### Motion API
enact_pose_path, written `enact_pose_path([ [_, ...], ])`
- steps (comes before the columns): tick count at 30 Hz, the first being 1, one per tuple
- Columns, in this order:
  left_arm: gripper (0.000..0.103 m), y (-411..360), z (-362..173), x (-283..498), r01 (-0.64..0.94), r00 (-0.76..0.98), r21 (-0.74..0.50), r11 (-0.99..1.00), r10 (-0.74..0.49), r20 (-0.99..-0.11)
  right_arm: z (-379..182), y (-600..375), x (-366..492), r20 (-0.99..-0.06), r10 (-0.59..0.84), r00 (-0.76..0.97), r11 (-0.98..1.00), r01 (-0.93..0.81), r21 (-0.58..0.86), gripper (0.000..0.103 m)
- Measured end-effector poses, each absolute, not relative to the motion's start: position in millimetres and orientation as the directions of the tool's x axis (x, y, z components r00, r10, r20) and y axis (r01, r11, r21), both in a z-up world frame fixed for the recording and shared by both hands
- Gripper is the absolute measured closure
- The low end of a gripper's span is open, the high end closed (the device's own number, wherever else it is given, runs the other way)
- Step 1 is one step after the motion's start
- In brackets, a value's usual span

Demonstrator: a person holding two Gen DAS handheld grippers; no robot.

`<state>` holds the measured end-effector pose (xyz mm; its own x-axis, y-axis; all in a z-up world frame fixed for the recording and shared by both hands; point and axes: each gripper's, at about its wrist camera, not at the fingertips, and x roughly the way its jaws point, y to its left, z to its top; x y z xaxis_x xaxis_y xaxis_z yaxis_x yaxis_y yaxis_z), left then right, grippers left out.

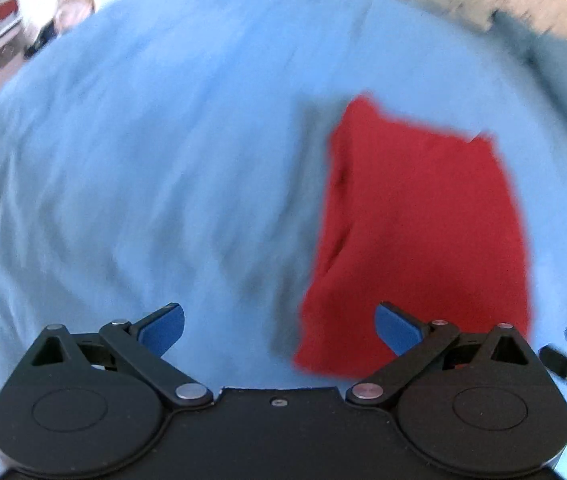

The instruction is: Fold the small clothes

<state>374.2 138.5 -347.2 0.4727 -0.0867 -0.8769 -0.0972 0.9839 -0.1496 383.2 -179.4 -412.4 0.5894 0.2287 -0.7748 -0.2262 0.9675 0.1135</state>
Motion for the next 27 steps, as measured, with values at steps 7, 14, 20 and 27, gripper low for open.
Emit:
enact_pose_path([
  [7, 0.000, 128, -342, 434, 0.060, 0.522, -0.185, 0.981, -0.189, -0.832, -379, -202, 430, -0.713, 0.304, 0.632, 0.952, -0.170, 0.255, 0.000],
  [14, 0.002, 120, -397, 472, 0.136, 0.426, -0.303, 0.943, -0.332, -0.842, -429, -218, 481, -0.764, 0.345, 0.545, 0.924, -0.055, 0.379, 0.000],
  [20, 0.015, 105, -407, 479, 0.197, 0.416, -0.322, 0.926, -0.377, -0.828, -455, -216, 490, -0.773, 0.381, 0.507, 0.902, -0.019, 0.432, 0.007],
  [27, 0.062, 93, -408, 488, 0.215, 0.406, -0.331, 0.919, -0.392, -0.826, -471, -201, 504, -0.755, 0.437, 0.488, 0.870, -0.018, 0.492, 0.047],
])
